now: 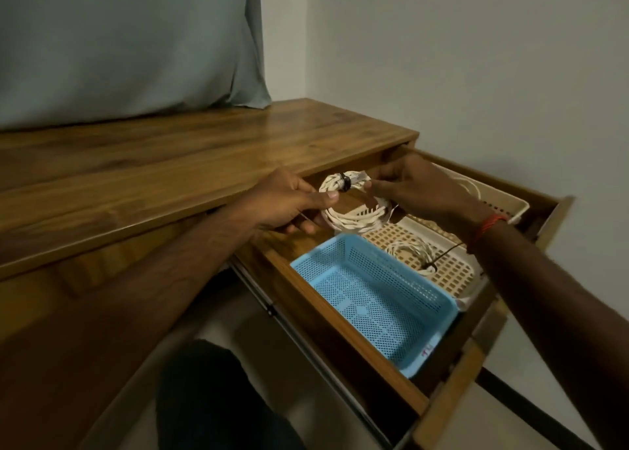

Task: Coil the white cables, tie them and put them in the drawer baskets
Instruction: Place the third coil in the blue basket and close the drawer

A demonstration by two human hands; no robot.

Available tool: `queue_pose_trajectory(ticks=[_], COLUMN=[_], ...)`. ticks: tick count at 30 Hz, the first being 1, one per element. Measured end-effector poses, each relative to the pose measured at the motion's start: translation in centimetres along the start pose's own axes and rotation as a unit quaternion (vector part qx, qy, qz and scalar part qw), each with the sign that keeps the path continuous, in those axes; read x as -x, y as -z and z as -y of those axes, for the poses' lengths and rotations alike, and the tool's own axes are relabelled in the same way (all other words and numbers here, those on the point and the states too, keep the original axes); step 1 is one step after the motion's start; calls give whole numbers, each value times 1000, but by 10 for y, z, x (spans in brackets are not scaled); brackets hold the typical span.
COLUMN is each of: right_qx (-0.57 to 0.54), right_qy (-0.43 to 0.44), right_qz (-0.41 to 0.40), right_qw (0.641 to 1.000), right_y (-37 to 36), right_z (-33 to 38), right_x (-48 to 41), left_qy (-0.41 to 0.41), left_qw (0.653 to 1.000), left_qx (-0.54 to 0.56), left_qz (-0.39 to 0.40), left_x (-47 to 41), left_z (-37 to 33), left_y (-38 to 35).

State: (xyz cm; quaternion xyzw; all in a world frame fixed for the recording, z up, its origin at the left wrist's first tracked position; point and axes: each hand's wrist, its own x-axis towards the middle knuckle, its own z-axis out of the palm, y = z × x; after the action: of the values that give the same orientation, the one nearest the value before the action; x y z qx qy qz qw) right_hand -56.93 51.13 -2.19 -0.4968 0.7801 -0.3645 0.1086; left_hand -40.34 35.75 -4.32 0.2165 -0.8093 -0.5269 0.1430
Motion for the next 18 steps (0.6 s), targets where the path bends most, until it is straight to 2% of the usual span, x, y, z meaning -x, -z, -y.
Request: queue_pose_trajectory(ticks=[5,10,15,18], right_qx=[7,47,130,132], right_qy=[-38,-70,-48,-60], right_qz=[22,64,126,154], right_qw=[999,994,982,977], right_y=[-6,-12,-23,-31], right_z=[-23,-35,-42,-46], right_x=[20,34,40,43], left_qy=[15,-17,-26,-32], left_qw=[994,975,932,902], left_qx=[-85,-209,-348,-414], left_qz=[71,77,98,120], left_x=[1,3,3,5], left_z=[13,20,22,22], left_y=[-22,-39,-47,-52])
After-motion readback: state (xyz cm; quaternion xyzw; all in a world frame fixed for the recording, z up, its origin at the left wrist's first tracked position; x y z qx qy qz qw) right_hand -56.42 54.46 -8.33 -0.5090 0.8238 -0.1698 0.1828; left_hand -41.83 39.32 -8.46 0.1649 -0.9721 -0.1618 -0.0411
